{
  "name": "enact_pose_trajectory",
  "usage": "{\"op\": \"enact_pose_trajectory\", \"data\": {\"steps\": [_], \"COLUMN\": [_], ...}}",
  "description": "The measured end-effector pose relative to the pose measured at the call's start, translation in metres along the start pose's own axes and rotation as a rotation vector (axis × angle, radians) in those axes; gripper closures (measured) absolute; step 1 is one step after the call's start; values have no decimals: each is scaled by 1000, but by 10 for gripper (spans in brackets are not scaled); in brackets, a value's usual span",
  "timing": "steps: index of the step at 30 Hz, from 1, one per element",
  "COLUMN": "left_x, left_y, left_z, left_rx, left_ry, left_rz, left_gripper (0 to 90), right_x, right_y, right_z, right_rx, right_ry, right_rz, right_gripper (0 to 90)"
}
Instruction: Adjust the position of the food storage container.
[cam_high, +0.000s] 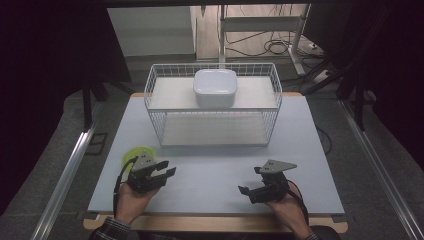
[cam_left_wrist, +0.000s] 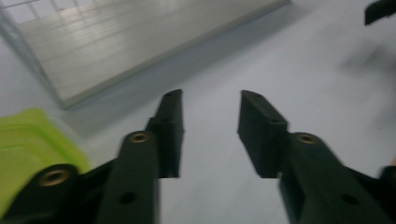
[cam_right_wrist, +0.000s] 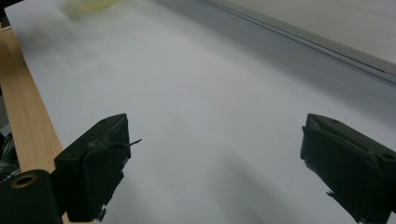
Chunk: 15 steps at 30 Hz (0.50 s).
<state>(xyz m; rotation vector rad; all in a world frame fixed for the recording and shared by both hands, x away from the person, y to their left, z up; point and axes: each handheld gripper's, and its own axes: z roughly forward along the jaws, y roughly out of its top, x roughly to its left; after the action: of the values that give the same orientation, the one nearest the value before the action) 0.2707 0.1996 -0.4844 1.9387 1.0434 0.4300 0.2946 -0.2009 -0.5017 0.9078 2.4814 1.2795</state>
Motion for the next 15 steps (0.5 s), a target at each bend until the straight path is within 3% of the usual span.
{"op": "enact_pose_trajectory", "data": {"steps": [5,6,9,10,13,15], "left_x": [23,23,43,43,64,69], "left_y": [7,7,8,8,4,2], "left_z": [-9,-9,-19,-19,-34,-37], "left_rx": [1,1,-14,-14,-33,-36], "left_ry": [53,53,100,100,145,167], "left_rz": [-49,-49,-91,-91,-124,-127], "left_gripper": [871,887,899,900,900,900], "right_x": [1,2,3,3,3,3], "right_y": [0,0,0,0,0,0], "right_z": [2,3,4,4,4,4], "right_rx": [13,18,20,20,25,26], "right_ry": [11,11,16,16,19,19], "right_rz": [2,-2,-3,-3,-3,-1], "right_gripper": [97,97,99,99,103,103]}}
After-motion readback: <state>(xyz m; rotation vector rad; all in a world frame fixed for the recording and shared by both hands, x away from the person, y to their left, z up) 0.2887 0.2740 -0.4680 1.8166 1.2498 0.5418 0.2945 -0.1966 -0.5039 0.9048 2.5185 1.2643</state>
